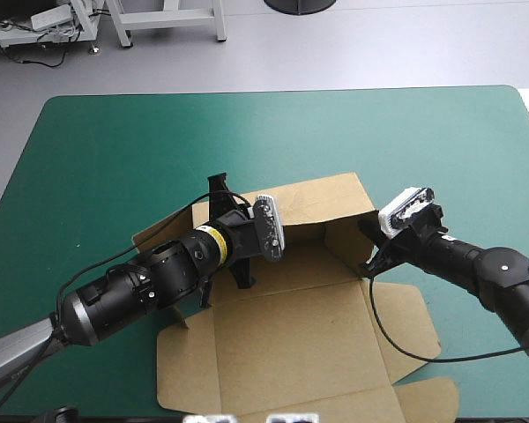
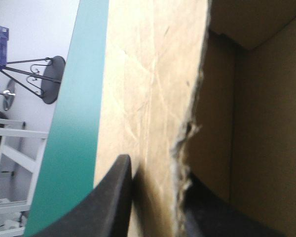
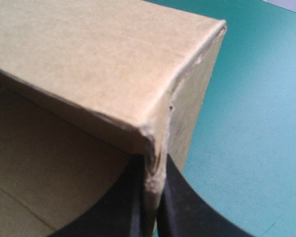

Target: Fold the box

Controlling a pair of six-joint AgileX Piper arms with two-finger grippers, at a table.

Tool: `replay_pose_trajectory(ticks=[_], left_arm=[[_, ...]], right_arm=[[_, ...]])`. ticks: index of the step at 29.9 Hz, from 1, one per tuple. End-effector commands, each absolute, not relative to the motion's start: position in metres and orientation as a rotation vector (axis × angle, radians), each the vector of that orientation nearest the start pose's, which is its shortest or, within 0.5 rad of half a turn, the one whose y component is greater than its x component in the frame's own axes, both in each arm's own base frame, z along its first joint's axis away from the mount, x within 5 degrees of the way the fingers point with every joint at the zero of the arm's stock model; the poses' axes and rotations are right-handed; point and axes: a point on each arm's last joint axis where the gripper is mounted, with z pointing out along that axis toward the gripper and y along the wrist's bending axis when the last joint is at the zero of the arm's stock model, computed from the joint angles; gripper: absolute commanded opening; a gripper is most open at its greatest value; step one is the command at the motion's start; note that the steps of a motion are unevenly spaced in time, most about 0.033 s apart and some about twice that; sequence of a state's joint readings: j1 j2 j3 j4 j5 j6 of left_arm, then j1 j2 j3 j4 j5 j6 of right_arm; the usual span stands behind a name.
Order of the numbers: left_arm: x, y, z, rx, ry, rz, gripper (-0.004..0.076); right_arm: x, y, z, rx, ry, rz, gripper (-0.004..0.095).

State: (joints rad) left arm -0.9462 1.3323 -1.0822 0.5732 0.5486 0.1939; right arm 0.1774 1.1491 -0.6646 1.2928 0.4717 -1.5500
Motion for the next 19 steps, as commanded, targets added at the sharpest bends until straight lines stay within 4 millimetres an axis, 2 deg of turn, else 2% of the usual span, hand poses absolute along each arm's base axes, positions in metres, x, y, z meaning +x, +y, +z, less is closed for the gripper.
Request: replay_pose_trajectory(ticks=[1, 5, 11, 15, 19], left_arm=[[0.179, -0.230, 0.359, 1.385, 1.569, -0.005, 0.0244], [0.172, -0.228, 0.361, 1.376, 1.597, -0.063, 0.0260], [0.147, -0.228, 0.373, 1.388, 1.579, -0.187, 0.0260], [0.130, -0.226, 0.375, 1.418, 1.668, -0.296, 0.0260], [0.124, -0.223, 0.382, 1.421, 1.698, -0.355, 0.0260]], right_arm=[[0.217, 0.089, 0.296, -0.797, 1.860, 0.466, -0.0021], [0.221, 0.085, 0.296, -0.738, 1.868, 0.414, -0.0021], [0.224, 0.081, 0.297, -0.687, 1.879, 0.377, -0.0021], [0.226, 0.081, 0.294, -0.678, 1.895, 0.385, -0.0022], [0.227, 0.082, 0.293, -0.680, 1.900, 0.389, -0.0022]])
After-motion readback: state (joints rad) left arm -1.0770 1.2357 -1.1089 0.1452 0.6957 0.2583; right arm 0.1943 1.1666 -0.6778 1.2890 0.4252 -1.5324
